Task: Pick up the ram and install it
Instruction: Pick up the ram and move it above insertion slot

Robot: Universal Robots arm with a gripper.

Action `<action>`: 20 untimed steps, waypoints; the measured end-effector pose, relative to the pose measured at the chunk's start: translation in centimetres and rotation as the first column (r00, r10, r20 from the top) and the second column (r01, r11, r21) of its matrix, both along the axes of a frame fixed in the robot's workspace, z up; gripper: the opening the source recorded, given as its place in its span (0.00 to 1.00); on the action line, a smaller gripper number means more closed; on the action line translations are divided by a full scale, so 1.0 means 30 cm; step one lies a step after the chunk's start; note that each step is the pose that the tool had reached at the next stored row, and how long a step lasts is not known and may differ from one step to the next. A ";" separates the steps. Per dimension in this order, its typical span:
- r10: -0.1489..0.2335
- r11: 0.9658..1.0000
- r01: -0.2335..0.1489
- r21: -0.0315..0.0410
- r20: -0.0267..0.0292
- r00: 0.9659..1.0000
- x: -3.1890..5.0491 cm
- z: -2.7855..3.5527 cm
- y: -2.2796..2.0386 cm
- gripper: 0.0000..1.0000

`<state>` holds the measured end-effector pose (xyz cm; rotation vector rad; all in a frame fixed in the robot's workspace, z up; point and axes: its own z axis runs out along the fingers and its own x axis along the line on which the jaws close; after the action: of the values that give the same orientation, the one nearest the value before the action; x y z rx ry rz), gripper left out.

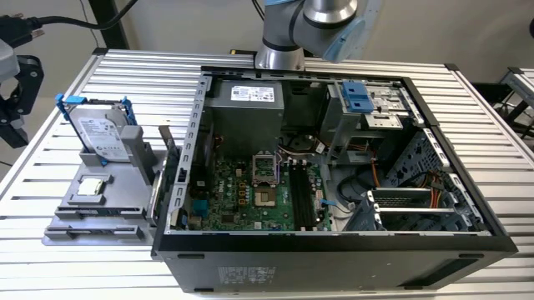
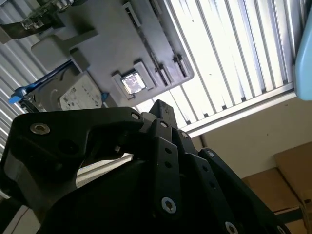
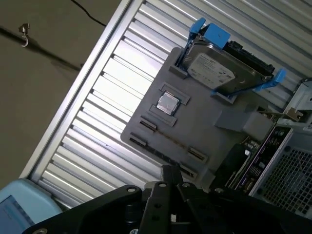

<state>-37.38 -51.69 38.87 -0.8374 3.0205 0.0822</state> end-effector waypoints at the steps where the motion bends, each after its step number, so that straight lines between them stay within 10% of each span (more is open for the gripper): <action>1: 0.008 1.000 -0.008 0.000 0.000 1.000 0.000 0.000 0.000 0.00; 20: 0.158 0.987 -0.158 0.000 0.000 0.987 0.000 0.000 0.000 0.00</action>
<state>-37.38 -51.69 38.87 -1.0761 2.9484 0.0827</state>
